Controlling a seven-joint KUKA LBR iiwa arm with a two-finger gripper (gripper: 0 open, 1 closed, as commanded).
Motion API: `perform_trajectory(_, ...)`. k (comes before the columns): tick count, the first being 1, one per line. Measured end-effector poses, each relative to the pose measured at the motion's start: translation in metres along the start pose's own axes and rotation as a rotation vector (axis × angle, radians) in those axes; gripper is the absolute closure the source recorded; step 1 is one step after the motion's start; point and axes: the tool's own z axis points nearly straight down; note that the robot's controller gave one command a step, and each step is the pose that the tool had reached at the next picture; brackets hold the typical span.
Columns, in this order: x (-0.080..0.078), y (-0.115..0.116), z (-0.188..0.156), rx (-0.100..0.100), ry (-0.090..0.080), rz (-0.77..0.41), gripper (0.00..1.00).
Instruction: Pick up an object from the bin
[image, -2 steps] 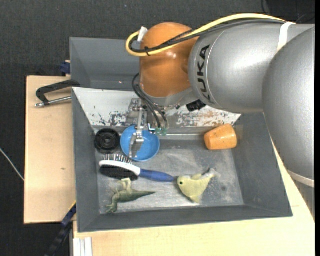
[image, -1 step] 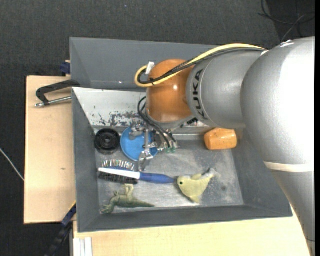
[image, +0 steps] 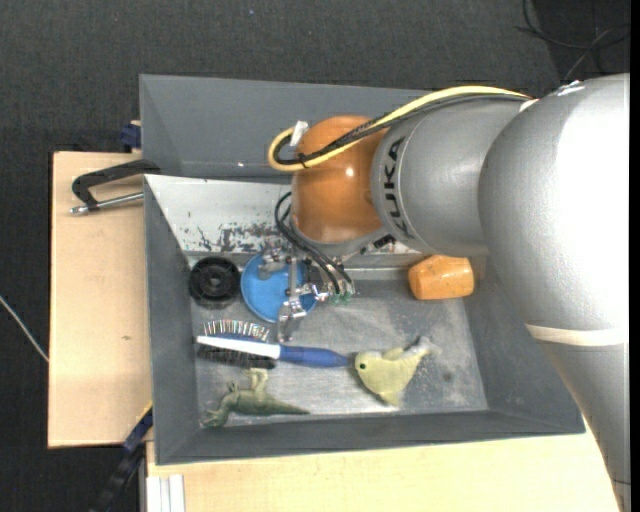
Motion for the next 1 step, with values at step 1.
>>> perform_trajectory(1,-0.0013,0.001,-0.0012,0.0,0.001,0.0,0.0)
